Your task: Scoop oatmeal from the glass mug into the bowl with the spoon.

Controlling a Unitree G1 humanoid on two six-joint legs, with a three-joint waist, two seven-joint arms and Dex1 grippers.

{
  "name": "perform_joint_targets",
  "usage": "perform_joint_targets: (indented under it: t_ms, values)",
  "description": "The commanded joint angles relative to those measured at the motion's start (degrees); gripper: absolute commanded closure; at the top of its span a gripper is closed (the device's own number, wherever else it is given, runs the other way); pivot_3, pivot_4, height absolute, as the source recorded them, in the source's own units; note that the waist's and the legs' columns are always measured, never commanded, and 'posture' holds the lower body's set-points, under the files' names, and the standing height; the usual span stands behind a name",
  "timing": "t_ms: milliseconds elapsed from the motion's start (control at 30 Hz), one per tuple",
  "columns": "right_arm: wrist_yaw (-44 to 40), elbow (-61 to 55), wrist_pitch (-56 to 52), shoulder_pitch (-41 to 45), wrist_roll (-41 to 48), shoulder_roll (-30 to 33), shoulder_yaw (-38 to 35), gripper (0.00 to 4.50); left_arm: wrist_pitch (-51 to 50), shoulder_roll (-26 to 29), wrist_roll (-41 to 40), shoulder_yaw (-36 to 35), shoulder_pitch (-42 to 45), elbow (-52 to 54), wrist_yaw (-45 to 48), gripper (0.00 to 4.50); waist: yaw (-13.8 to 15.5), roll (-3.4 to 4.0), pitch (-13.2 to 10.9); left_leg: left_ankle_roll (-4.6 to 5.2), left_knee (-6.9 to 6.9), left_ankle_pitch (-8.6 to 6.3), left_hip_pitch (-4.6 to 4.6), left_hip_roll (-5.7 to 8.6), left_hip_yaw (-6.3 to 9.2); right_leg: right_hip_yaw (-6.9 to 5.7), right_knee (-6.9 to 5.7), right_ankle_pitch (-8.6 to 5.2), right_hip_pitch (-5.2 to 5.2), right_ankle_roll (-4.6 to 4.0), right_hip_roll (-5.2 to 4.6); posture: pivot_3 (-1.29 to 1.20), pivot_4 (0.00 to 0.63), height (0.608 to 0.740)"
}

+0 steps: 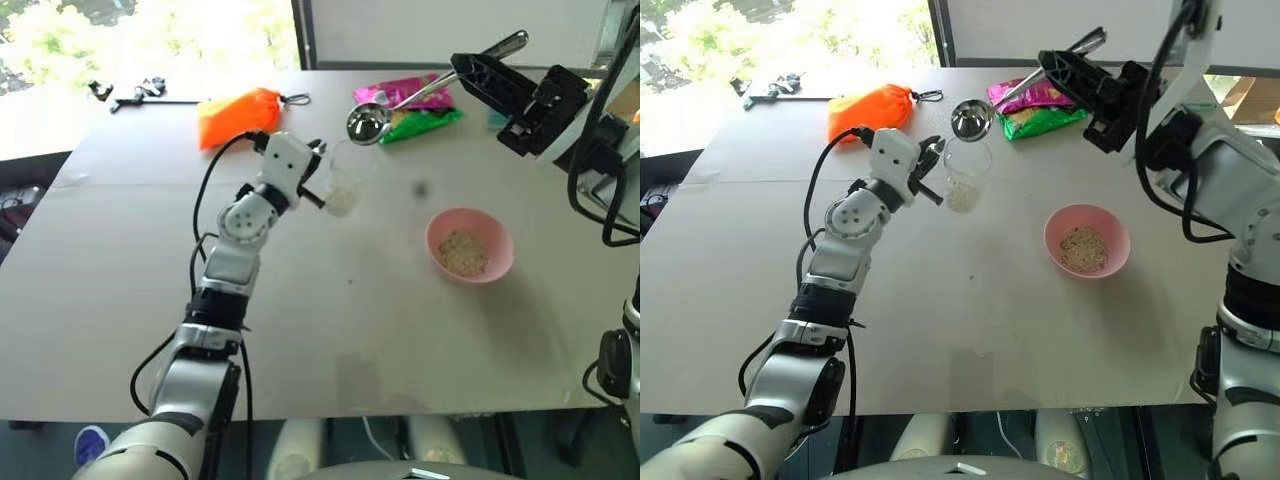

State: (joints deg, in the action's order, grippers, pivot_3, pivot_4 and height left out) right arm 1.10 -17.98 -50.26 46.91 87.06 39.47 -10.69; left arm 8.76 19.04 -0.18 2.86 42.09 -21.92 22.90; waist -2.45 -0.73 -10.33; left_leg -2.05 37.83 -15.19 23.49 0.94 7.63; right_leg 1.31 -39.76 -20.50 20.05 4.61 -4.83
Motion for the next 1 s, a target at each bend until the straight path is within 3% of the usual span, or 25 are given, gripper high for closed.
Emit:
perform_joint_targets:
  t_ms: [33, 300, 467, 667, 800, 1000]
  values:
    - [-3.3, -2.1, -0.8, 0.9, -6.7, 1.3, 2.7, 4.50, 4.5, -0.9, -0.5, -0.9, 3.0, -0.1, -0.4, 4.46, 0.0, 0.00, 0.0, 0.00, 0.09, 0.00, 0.16, 0.01, 0.04, -0.04, -0.04, 0.00, 0.12, 0.00, 0.00, 0.00, 0.150, 0.740]
    - [-10.1, -1.5, 1.8, 1.3, -24.6, -0.2, 9.6, 4.50, 7.1, -2.1, -0.5, -1.0, 3.8, 0.8, 0.0, 4.46, -0.1, 0.00, 0.0, 0.00, 0.27, 0.00, 0.42, 0.18, 0.15, -0.10, -0.13, 0.00, 0.32, 0.00, -0.09, 0.00, 0.150, 0.740]
    - [-16.7, -1.5, 8.6, 2.4, -44.3, -0.5, 21.5, 4.50, 9.3, -2.1, 2.0, 0.1, 3.9, 1.0, -0.9, 4.46, -0.3, 0.00, 0.0, 0.00, 0.32, 0.00, 0.42, 0.21, 0.18, -0.11, -0.17, 0.00, 0.33, 0.00, -0.09, 0.00, 0.150, 0.740]
    - [-22.1, -0.1, 16.1, 2.7, -61.4, -3.2, 30.8, 4.50, 10.1, -3.1, 4.0, 0.7, 4.3, 0.2, -2.4, 4.46, -0.4, 0.00, 0.0, -0.01, 0.34, 0.01, 0.42, 0.23, 0.23, -0.15, -0.18, 0.00, 0.34, 0.00, -0.10, 0.00, 0.150, 0.740]
    - [-25.1, 0.2, 16.4, 1.7, -64.6, -5.4, 31.0, 4.50, 10.4, -3.6, 4.8, 1.1, 4.7, -0.7, -3.0, 4.46, -0.5, 0.00, 0.0, -0.01, 0.35, 0.01, 0.43, 0.24, 0.29, -0.21, -0.17, 0.00, 0.33, 0.00, -0.11, 0.00, 0.150, 0.740]
    - [-24.1, 0.0, 0.3, 1.5, -51.8, -13.6, 19.9, 4.50, 11.4, -3.7, 5.3, 1.1, 5.7, -3.2, -3.4, 4.46, -0.8, -0.01, 0.0, -0.02, 0.38, 0.01, 0.44, 0.25, 0.33, -0.25, -0.20, 0.00, 0.31, 0.00, -0.12, 0.00, 0.150, 0.740]
